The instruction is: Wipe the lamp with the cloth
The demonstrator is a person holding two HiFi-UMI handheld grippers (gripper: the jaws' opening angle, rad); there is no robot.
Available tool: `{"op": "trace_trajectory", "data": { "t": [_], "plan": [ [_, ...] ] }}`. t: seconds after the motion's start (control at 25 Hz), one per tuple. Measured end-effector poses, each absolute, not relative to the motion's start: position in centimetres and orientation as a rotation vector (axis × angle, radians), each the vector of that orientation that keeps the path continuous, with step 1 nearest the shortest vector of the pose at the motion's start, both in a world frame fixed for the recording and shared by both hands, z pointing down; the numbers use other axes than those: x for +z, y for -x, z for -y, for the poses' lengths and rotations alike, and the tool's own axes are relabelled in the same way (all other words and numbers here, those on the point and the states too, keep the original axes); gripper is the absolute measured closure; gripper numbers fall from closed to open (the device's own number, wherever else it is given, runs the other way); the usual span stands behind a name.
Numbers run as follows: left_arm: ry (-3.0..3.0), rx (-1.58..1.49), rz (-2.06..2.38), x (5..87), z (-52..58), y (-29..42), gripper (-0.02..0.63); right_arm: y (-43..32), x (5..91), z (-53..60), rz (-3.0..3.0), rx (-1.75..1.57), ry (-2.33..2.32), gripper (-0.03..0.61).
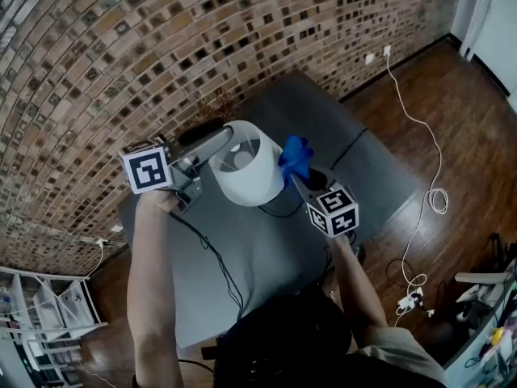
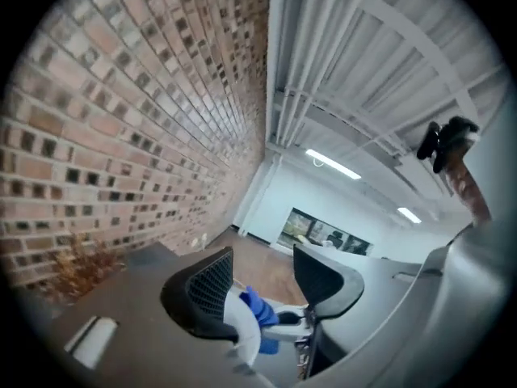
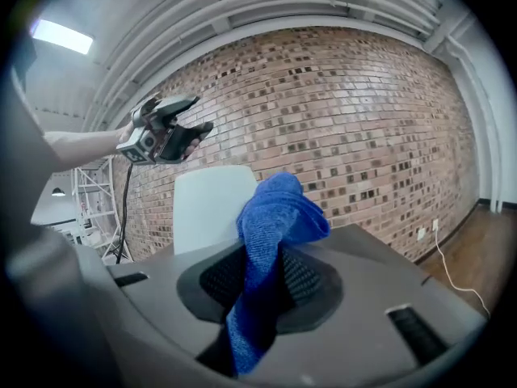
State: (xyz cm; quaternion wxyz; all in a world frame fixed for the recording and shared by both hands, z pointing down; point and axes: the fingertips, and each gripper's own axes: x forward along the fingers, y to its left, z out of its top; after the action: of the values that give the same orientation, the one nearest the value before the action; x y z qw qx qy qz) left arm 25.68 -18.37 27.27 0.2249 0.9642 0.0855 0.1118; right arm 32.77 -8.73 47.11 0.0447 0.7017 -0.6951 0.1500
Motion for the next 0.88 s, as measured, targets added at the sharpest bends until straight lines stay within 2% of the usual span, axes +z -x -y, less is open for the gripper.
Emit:
{"op": "trace_trajectory", "data": {
  "t": [0.08, 0.24, 0.36, 0.64, 0.88],
  "plan": [
    [-2.728, 0.293, -0.08, 28.9, 21.0, -22.4, 0.42, -33.1, 47.9, 8.1, 2.115, 0.498, -2.148, 0.491],
    [-2.579, 0.087, 0.161, 34.6, 24.6, -18.3, 0.42, -32.9, 49.1, 8.7, 2.138, 0.547, -2.113, 0.491],
    [-2.501, -0.097, 0.143, 36.1, 24.0, -18.7, 0.42, -33.2, 49.0, 10.1, 2.149, 0.505, -2.092, 0.491],
    [-2.502, -0.139, 0.05, 36.7, 20.7, -19.7, 0.42, -36.4, 48.7, 12.7, 2.106, 0.435, -2.103, 0.492],
    [-2.564, -0.314, -0.053, 35.0, 17.9, -14.5, 0.424, -37.9, 46.3, 8.8, 2.043, 0.397, -2.203, 0.491]
  ]
}}
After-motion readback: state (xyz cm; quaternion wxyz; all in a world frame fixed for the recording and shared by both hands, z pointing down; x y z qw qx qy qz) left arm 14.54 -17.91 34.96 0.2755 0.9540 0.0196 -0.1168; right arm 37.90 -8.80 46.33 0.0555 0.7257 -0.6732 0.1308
